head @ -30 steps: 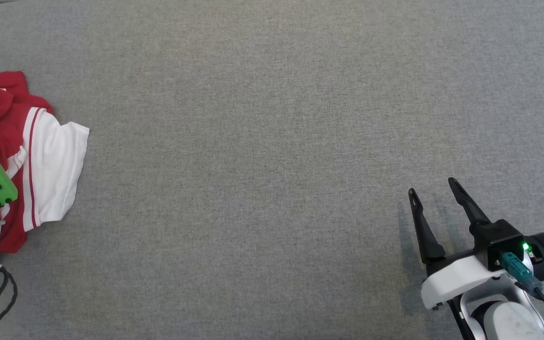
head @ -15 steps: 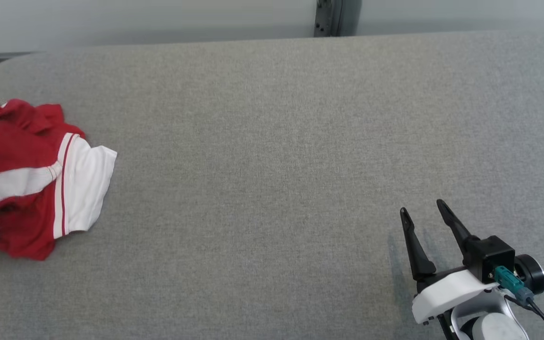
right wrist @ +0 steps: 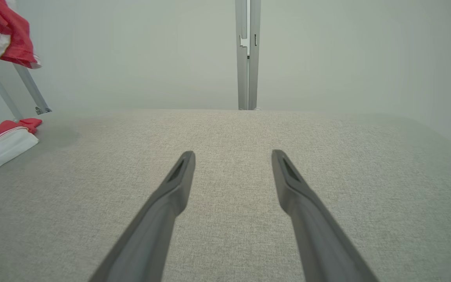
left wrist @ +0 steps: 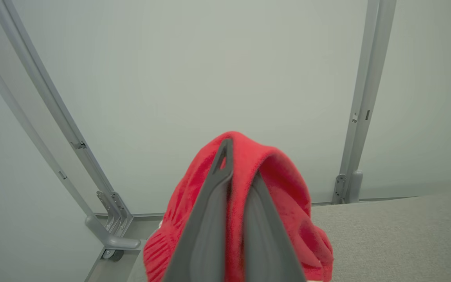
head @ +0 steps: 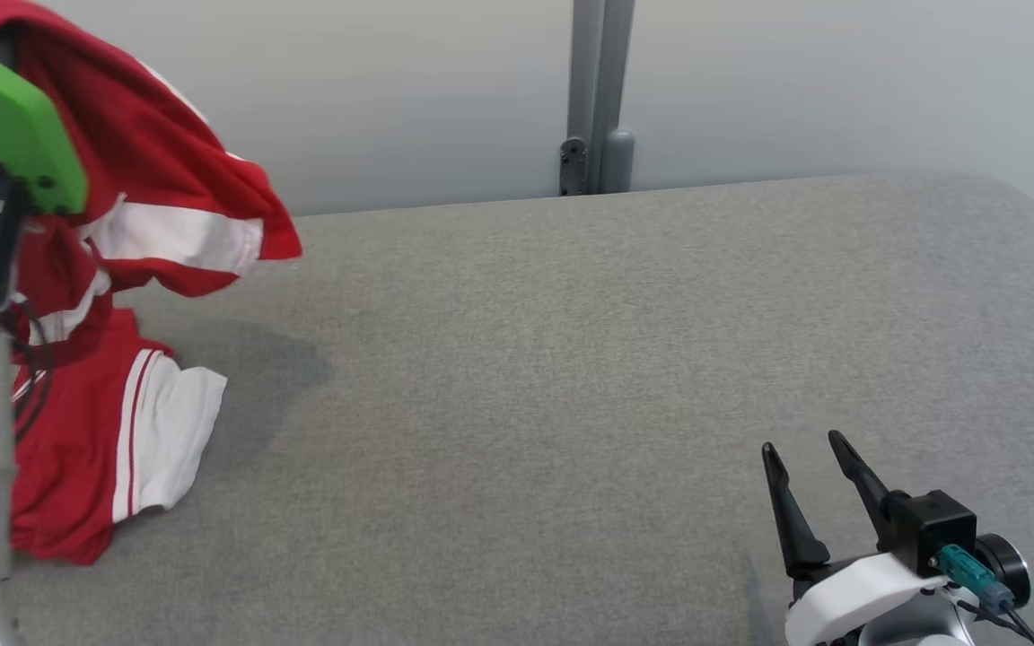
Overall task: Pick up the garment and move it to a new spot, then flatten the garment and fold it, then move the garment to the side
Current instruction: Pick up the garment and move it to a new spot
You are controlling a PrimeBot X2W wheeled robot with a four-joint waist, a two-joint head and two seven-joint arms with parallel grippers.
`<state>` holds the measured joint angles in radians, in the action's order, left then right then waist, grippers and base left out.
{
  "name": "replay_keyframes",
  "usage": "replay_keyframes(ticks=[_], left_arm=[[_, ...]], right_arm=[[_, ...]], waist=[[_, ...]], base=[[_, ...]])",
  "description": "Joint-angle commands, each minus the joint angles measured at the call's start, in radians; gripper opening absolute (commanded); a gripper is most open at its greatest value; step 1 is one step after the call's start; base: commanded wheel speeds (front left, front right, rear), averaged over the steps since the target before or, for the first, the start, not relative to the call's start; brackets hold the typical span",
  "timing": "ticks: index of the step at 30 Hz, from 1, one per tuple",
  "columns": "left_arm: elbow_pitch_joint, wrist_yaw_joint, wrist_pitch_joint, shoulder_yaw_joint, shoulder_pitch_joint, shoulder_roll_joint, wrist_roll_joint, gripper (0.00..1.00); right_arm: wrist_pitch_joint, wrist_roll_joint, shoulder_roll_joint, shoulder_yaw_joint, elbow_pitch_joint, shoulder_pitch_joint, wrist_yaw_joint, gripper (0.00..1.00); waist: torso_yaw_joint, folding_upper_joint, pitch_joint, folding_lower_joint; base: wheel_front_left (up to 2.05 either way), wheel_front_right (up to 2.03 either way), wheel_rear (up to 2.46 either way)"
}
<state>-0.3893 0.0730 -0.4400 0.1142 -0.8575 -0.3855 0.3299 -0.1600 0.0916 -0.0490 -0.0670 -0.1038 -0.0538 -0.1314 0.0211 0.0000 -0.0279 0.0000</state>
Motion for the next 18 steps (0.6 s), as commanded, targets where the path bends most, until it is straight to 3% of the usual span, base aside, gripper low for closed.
replay_keyframes(ticks=[1,8,18], left_arm=[[0.008,0.009,0.013,0.017,-0.008,0.028,0.014,0.00],[0.028,0.022,0.092,0.080,0.070,0.198,0.088,0.00],[-0.102,0.003,0.185,0.180,0.221,0.306,0.091,0.00]], right_arm=[[0.003,-0.001,-0.003,-0.002,0.002,-0.015,0.001,1.00],[0.039,-0.025,-0.002,-0.017,0.035,-0.026,0.001,1.00],[0.085,-0.045,-0.002,-0.057,0.086,-0.003,0.001,1.00]], waist=[[-0.085,0.0000,-0.053,0.0000],[-0.226,0.0000,-0.045,0.0000],[-0.387,0.0000,0.025,0.0000]], base=[[0.00,0.00,0.00],[0.00,0.00,0.00],[0.00,0.00,0.00]])
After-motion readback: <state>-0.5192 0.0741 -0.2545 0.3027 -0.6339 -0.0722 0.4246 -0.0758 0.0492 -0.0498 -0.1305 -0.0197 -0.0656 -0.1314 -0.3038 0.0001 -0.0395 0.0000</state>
